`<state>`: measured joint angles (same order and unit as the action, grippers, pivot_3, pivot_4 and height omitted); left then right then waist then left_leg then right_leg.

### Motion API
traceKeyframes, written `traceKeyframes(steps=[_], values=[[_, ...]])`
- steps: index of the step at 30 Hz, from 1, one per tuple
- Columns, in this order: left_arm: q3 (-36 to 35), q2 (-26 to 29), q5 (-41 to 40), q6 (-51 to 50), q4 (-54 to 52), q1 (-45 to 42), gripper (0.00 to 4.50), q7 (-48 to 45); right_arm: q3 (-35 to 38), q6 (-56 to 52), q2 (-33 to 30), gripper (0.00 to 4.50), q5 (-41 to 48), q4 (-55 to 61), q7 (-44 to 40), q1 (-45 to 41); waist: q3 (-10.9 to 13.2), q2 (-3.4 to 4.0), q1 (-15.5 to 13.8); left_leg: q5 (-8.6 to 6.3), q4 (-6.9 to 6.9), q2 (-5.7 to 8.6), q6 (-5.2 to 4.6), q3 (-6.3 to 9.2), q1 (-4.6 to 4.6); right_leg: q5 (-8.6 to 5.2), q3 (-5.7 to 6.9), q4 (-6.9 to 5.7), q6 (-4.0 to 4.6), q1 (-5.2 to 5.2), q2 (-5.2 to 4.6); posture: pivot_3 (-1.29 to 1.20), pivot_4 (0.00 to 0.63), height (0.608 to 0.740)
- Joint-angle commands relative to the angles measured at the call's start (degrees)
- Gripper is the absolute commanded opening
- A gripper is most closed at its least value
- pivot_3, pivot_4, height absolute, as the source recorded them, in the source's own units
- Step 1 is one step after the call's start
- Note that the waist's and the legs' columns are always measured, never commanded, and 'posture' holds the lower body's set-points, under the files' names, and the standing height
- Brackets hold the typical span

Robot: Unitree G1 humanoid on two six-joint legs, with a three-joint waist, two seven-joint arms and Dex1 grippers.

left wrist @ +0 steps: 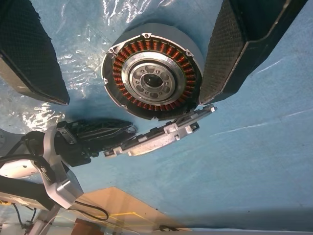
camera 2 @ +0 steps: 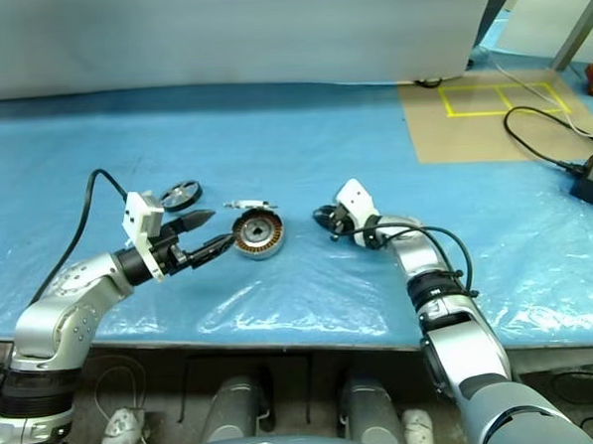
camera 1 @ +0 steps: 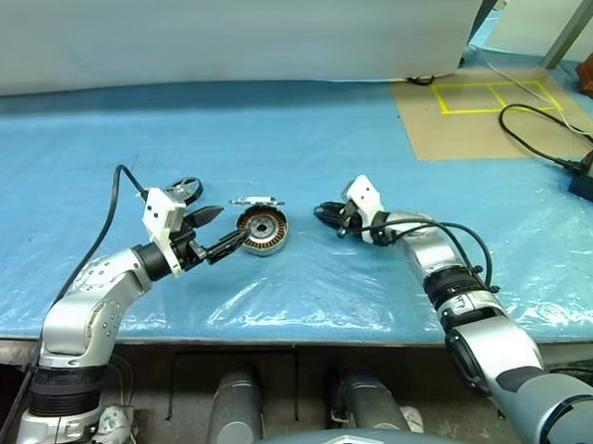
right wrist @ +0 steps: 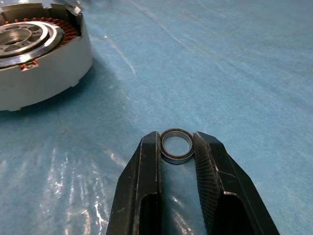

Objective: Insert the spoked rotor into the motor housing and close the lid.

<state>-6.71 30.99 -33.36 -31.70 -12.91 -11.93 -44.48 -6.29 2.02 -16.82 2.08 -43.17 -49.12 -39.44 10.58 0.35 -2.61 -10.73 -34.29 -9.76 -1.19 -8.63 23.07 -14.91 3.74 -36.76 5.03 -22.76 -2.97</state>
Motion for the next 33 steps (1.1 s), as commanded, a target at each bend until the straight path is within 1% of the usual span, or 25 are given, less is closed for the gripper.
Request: traceKeyframes(steps=[1, 5, 11, 15, 18, 21, 24, 29, 33], values=[[-0.3, 0.0, -0.4, 0.6, -1.4, -0.4, 4.5, -0.2, 0.5, -3.5, -0.7, 0.57, 2.2, 5.7, -2.7, 0.7, 0.0, 0.0, 0.0, 0.0, 0.01, 0.0, 0.0, 0.0, 0.01, 0.0, 0.0, 0.0, 0.0, -0.02, 0.0, 0.0, 0.15, 0.74], [-0.3, 0.1, -0.4, 0.7, -1.4, -0.2, 4.5, -0.5, 0.3, -9.4, -2.3, 0.57, 4.7, 14.8, -7.0, 1.9, 0.0, 0.01, -0.1, 0.0, 0.03, 0.01, 0.0, 0.0, 0.06, 0.0, 0.0, 0.02, 0.0, -0.07, 0.0, 0.0, 0.15, 0.74], [-0.5, 0.3, 0.1, 1.5, -0.8, -0.4, 4.5, -0.6, -1.3, -17.3, -4.8, 0.57, 7.4, 28.2, -11.2, 4.3, 0.0, 0.01, -0.1, 0.0, 0.11, 0.01, 0.0, 0.0, 0.05, -0.01, 0.0, 0.09, -0.01, -0.06, 0.0, 0.0, 0.15, 0.74], [-1.9, 2.6, 1.3, 4.0, 0.1, 1.3, 4.5, -3.0, -3.5, -22.0, -4.7, 0.57, 9.0, 35.8, -12.5, 5.5, 0.0, 0.01, 0.1, 0.0, 0.14, 0.01, 0.0, 0.0, 0.04, -0.01, 0.0, 0.12, -0.02, -0.07, 0.0, 0.0, 0.15, 0.74], [-2.3, 4.2, 1.4, 4.7, -0.4, 3.1, 4.5, -4.4, -4.3, -22.8, -4.0, 0.57, 9.2, 36.1, -12.3, 4.7, 0.0, 0.01, 0.1, 0.0, 0.21, 0.01, 0.02, 0.0, 0.02, -0.02, 0.0, 0.14, -0.03, -0.08, 0.01, 0.0, 0.15, 0.74], [-2.1, 4.7, 1.3, 4.9, -1.1, 4.3, 4.5, -4.8, -4.7, -22.3, -3.5, 0.57, 9.0, 34.3, -12.2, 3.5, 0.0, 0.01, 0.0, -0.01, 0.21, 0.04, 0.04, 0.0, 0.05, -0.01, 0.0, 0.19, -0.03, -0.07, 0.01, 0.0, 0.15, 0.74], [-1.6, 4.3, 1.4, 5.2, -2.4, 5.5, 4.5, -4.6, -5.5, -21.0, -2.7, 0.57, 8.6, 31.1, -12.7, 2.5, 0.0, 0.01, 0.0, -0.1, 0.21, 0.04, 0.2, 0.0, 0.03, -0.01, 0.0, 0.18, -0.03, -0.06, 0.0, 0.0, 0.15, 0.74], [-0.8, 3.5, 2.2, 6.1, -4.0, 7.1, 4.5, -4.0, -8.1, -19.1, -1.5, 0.57, 7.4, 29.3, -13.3, 2.4, 0.0, 0.01, 0.0, -0.09, 0.22, 0.03, 0.2, 0.0, 0.05, -0.01, -0.01, 0.19, -0.03, -0.07, 0.0, 0.0, 0.15, 0.74], [-0.6, 3.3, 2.1, 5.6, -4.3, 7.8, 4.5, -3.3, -8.2, -17.5, 0.8, 0.57, 6.7, 25.2, -11.6, 0.7, 0.0, 0.01, 0.1, -0.1, 0.23, 0.02, 0.21, 0.0, 0.03, -0.01, 0.0, 0.18, -0.03, -0.07, 0.01, 0.0, 0.15, 0.74]])
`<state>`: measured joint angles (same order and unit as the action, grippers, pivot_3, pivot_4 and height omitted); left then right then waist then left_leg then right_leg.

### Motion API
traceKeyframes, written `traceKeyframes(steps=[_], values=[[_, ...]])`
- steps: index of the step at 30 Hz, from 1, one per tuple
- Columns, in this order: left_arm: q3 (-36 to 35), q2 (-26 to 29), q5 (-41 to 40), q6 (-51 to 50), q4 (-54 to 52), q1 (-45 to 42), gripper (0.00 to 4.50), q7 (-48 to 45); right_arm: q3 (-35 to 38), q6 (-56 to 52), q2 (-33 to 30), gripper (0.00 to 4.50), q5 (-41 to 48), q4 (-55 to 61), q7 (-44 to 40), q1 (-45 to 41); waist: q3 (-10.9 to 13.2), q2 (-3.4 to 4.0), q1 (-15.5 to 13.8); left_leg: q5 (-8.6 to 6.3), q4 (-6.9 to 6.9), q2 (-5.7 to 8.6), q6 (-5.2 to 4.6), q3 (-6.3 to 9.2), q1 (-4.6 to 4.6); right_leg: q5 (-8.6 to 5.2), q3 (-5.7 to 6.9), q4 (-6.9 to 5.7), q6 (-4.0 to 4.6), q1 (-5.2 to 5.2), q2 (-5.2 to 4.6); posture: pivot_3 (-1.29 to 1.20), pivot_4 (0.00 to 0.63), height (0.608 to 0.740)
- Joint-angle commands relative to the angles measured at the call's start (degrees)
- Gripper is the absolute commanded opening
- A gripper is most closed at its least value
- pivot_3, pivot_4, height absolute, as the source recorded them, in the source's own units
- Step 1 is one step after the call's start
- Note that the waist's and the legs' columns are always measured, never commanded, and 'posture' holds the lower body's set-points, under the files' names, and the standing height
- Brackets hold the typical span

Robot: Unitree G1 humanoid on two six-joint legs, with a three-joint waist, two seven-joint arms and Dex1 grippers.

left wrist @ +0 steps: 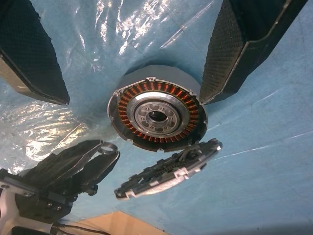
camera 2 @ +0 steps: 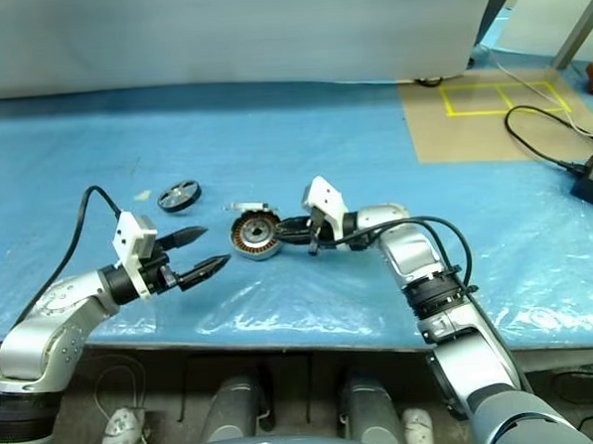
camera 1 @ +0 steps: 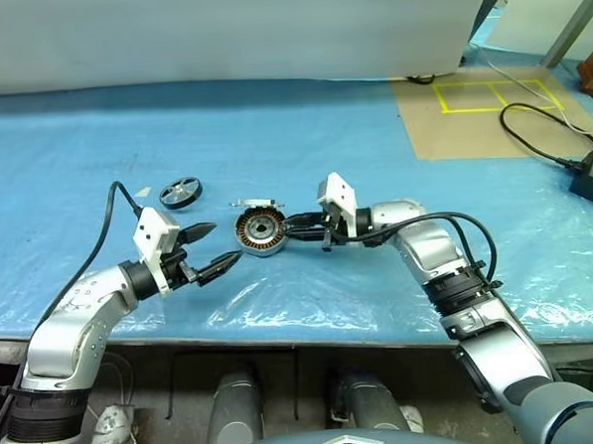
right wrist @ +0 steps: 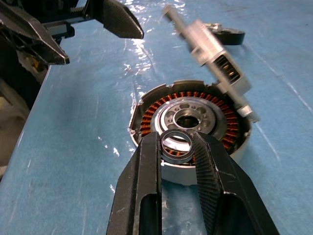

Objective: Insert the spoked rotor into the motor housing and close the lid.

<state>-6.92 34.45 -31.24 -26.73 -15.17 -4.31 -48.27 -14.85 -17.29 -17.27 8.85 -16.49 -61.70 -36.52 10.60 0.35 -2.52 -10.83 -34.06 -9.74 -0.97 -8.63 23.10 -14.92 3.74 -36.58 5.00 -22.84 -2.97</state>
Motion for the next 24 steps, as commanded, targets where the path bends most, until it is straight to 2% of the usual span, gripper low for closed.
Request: traceKeyframes(steps=[1, 17, 24], values=[[-0.4, -0.3, -0.1, 0.7, -2.1, 0.2, 4.5, 0.6, 0.5, 2.0, 1.7, 0.57, 0.0, -2.2, 1.2, -2.7, 0.0, 0.0, 0.0, 0.0, 0.0, 0.0, 0.01, 0.0, 0.01, 0.0, 0.0, -0.01, 0.0, 0.0, 0.0, 0.0, 0.15, 0.74], [0.5, -0.9, 0.8, 1.1, -2.7, 0.8, 4.5, 1.6, 0.5, 5.2, 8.8, 0.57, -1.4, -12.8, 4.5, -7.6, 0.0, 0.0, 0.1, 0.08, -0.01, -0.01, 0.13, 0.0, -0.01, 0.0, 0.0, -0.06, 0.0, -0.01, 0.0, 0.0, 0.15, 0.74], [0.6, -1.3, 1.1, 0.9, -3.0, 1.4, 4.5, 2.2, 0.3, 8.7, 9.9, 0.57, -2.6, -17.8, 5.1, -8.7, 0.0, 0.0, 0.0, 0.11, -0.01, 0.0, 0.18, 0.0, 0.02, 0.0, 0.0, -0.05, 0.0, -0.01, 0.0, 0.0, 0.15, 0.74]])
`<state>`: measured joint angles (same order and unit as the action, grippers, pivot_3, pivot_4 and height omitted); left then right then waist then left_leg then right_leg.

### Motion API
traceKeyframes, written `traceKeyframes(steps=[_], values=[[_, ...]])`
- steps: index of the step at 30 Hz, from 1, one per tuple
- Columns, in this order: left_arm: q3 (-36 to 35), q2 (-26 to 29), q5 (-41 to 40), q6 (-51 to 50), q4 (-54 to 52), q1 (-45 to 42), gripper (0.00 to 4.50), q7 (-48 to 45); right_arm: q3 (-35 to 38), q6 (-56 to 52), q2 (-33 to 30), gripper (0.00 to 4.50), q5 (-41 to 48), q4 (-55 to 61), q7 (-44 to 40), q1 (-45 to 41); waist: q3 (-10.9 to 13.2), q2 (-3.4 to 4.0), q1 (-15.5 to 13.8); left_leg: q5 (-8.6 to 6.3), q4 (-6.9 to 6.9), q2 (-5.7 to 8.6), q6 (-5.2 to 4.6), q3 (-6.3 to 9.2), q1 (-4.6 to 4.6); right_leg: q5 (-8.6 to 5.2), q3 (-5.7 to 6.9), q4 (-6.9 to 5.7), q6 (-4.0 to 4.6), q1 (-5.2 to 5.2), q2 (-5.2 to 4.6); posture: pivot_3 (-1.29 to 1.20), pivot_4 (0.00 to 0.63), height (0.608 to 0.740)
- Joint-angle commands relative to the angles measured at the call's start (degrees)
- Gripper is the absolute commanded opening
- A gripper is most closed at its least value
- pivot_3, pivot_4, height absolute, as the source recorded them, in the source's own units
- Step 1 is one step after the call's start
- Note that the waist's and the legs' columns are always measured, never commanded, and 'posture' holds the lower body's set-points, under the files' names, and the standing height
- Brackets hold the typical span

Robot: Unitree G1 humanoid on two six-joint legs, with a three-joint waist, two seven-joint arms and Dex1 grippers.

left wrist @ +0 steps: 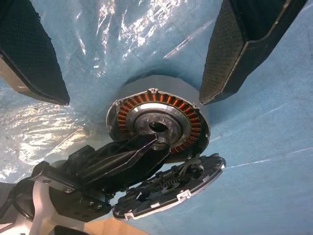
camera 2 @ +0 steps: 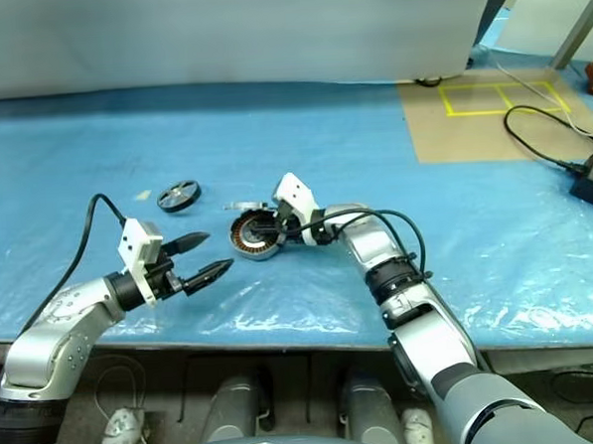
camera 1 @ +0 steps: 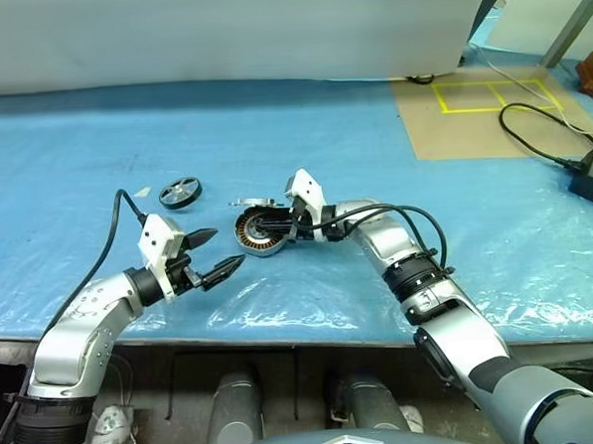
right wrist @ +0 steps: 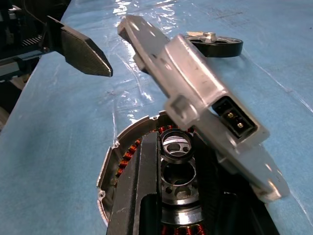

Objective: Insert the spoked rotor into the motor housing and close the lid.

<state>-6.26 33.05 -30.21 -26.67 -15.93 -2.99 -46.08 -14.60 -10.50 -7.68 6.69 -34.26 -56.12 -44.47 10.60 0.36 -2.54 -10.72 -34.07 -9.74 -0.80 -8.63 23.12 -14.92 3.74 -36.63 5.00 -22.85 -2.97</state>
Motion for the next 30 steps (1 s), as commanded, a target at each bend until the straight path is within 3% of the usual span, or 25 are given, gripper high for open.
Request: traceKeyframes(steps=[1, 30], values=[[0.0, 0.1, 0.1, 0.8, -2.2, 0.1, 4.5, 0.0, -0.1, 2.4, 0.3, 0.57, -0.7, -0.4, -0.5, -0.7, 0.0, 0.0, 0.0, 0.0, 0.0, 0.0, -0.01, 0.0, 0.0, 0.0, 0.0, 0.0, 0.0, 0.0, 0.0, 0.0, 0.15, 0.74], [-0.5, -1.5, -0.3, 0.7, -1.3, -1.0, 4.5, 1.2, 0.0, 7.0, 0.5, 0.57, -3.7, -4.8, -0.8, -1.1, 0.0, 0.0, 0.1, -0.01, -0.02, -0.01, -0.06, 0.0, -0.03, 0.0, 0.0, -0.04, 0.0, 0.01, 0.0, 0.0, 0.15, 0.74]])
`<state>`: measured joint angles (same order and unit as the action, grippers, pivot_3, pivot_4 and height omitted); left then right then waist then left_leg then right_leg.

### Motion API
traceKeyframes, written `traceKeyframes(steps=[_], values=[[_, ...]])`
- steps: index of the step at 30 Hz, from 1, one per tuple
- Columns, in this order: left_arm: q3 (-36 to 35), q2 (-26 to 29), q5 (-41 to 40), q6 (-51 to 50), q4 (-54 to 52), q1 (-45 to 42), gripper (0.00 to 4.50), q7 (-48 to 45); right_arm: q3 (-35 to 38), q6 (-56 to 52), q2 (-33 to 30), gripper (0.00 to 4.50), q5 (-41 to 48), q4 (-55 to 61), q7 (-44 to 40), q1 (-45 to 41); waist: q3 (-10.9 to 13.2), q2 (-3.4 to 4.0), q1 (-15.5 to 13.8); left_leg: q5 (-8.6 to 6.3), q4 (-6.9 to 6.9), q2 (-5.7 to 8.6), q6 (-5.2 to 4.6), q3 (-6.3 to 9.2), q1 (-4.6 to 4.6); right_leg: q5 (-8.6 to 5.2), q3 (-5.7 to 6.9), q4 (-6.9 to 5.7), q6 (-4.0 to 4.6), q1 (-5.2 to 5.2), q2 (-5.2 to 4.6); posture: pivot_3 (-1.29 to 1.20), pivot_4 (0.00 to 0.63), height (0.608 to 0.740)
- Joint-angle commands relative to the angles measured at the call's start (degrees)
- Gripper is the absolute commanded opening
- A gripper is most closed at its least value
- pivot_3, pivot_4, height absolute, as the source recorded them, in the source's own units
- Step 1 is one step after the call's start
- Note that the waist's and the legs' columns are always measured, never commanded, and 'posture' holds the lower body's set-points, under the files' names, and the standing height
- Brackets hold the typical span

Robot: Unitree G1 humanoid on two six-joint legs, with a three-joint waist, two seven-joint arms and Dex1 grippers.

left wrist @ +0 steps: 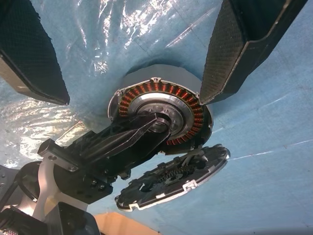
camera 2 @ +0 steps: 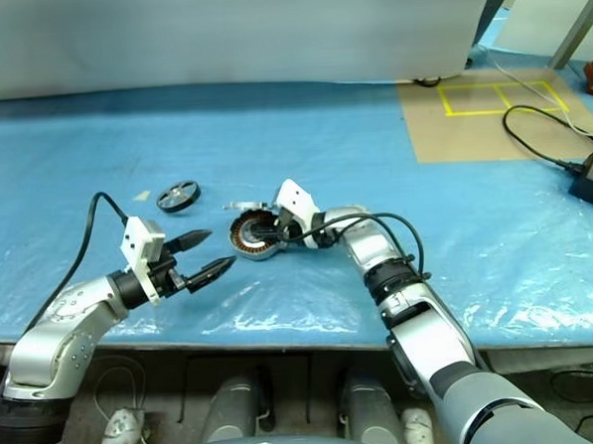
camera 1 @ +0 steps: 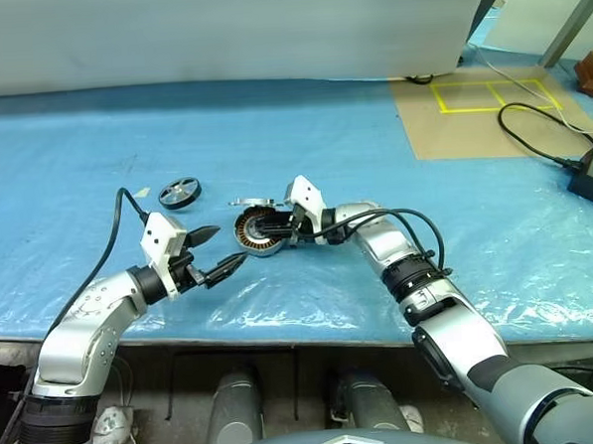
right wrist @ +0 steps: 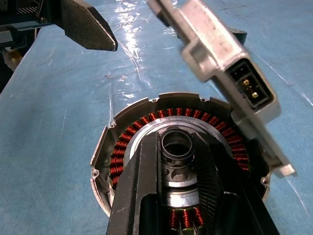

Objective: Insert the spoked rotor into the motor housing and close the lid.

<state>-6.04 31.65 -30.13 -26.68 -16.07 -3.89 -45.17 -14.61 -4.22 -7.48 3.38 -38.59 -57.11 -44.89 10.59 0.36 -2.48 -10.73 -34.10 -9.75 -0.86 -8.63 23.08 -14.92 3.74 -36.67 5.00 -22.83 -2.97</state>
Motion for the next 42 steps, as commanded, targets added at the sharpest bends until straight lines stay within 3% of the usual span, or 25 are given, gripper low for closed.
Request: traceKeyframes(steps=[1, 11, 17, 35, 38, 42], values=[[-0.7, -0.1, -0.3, 0.7, -1.2, -0.1, 4.5, 0.3, 0.0, 0.9, 0.3, 0.57, -0.5, -0.6, 0.2, -0.7, 0.0, 0.0, 0.0, -0.01, 0.0, 0.0, 0.0, 0.0, 0.0, 0.0, 0.0, 0.0, 0.0, 0.0, 0.0, 0.0, 0.15, 0.74], [-0.5, -0.3, -0.2, 0.8, -0.9, -0.2, 4.5, 0.3, -0.2, 2.5, 0.4, 0.57, -1.5, -2.0, 0.7, -1.0, 0.0, 0.0, 0.0, -0.01, 0.0, 0.0, -0.01, 0.0, -0.01, 0.0, 0.0, -0.01, 0.0, 0.0, 0.0, 0.0, 0.15, 0.74], [-0.5, -0.4, -0.3, 0.8, -1.0, -0.1, 4.5, 0.4, 0.2, 0.0, -0.1, 2.52, -0.3, -1.1, -2.2, -0.7, 0.0, 0.0, 0.0, -0.02, 0.0, 0.0, -0.02, 0.0, -0.02, 0.0, 0.0, -0.02, 0.0, 0.01, 0.0, 0.0, 0.15, 0.74], [0.0, -1.0, -0.3, 0.5, -0.6, -0.8, 4.5, 0.7, 5.0, -6.3, -0.7, 2.52, 6.1, 6.6, -4.9, -0.8, 0.0, 0.0, 0.0, 0.04, -0.01, -0.01, -0.25, 0.0, 0.02, 0.0, 0.0, -0.01, 0.0, -0.02, 0.0, 0.0, 0.15, 0.74], [0.0, -1.0, -0.2, 0.5, -0.4, -1.0, 4.5, 0.6, 3.5, -6.1, -1.2, 1.94, 4.9, 7.7, -5.0, 0.1, 0.0, 0.0, -0.1, 0.04, -0.01, -0.01, -0.25, 0.0, 0.02, 0.0, 0.0, -0.01, 0.0, -0.02, 0.0, 0.0, 0.15, 0.74], [0.1, -1.0, -0.2, 0.4, -0.4, -1.2, 4.5, 0.7, 1.5, -5.0, -1.5, 0.65, 3.6, 8.0, -5.3, 1.5, 0.0, 0.0, 0.0, 0.03, -0.01, 0.0, -0.24, 0.0, 0.02, 0.0, 0.0, -0.01, 0.0, -0.02, 0.0, 0.0, 0.15, 0.74]])
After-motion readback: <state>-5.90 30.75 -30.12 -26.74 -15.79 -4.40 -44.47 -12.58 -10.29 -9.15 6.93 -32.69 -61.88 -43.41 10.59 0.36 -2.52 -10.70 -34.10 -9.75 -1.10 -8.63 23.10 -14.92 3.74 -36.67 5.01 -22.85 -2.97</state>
